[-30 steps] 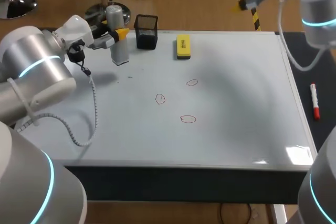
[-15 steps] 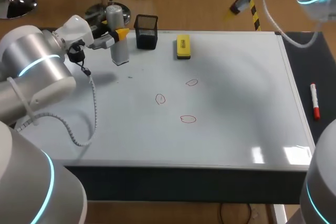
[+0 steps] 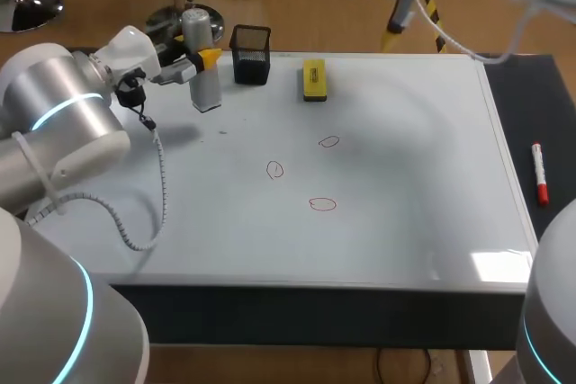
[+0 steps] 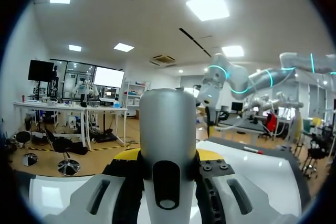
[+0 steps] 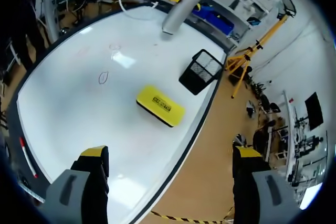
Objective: Pick up the inspection probe, press it on each red-marked spot on the whiteboard one by one, put down the probe, pick up the eraser, and wipe off all the red marks.
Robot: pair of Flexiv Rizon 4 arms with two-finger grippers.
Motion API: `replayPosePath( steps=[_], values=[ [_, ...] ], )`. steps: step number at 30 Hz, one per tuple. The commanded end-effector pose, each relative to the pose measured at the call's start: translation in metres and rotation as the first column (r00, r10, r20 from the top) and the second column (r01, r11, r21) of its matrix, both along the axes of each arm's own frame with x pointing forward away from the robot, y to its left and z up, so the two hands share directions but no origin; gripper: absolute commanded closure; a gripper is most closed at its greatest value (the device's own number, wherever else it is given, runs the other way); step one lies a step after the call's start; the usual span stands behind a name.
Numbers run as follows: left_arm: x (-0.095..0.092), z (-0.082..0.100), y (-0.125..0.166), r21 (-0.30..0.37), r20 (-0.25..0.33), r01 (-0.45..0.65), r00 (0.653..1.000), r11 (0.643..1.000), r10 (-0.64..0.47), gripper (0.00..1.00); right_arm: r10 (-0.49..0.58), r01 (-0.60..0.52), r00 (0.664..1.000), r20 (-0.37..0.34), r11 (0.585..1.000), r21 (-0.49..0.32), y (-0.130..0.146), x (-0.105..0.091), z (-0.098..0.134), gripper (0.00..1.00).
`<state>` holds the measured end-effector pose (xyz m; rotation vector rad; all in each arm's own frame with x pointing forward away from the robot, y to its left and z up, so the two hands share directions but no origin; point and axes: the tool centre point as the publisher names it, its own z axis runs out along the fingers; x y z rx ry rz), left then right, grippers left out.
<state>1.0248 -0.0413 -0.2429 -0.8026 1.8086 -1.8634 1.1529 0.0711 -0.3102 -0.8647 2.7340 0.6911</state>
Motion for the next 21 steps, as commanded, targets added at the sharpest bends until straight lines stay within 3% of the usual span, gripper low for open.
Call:
replayPosePath(
  steps=[1,5,9,14,21],
  values=[
    [-0.001,0.000,-0.002,-0.001,0.002,-0.009,1.000,1.000,0.009,1.00,0.449,-0.484,0.871,-0.197,0.723,-0.493,0.004,0.003,-0.009,0.00],
    [-0.001,0.000,-0.002,-0.001,0.002,-0.009,1.000,1.000,0.009,1.00,0.512,-0.517,0.841,-0.175,0.665,-0.539,0.003,0.004,-0.021,0.00],
    [-0.001,0.000,-0.002,-0.001,0.002,-0.009,1.000,1.000,0.009,1.00,0.557,-0.524,0.821,-0.129,0.644,-0.558,0.009,0.006,-0.026,0.00],
    [-0.001,0.000,-0.002,-0.001,0.002,-0.009,1.000,1.000,0.009,1.00,0.610,-0.557,0.783,-0.121,0.602,-0.572,0.020,0.005,-0.037,0.00],
    [-0.001,0.000,-0.002,-0.001,0.002,-0.009,1.000,1.000,0.009,1.00,0.663,-0.577,0.744,-0.077,0.581,-0.575,0.044,0.001,-0.045,0.00]
  ],
)
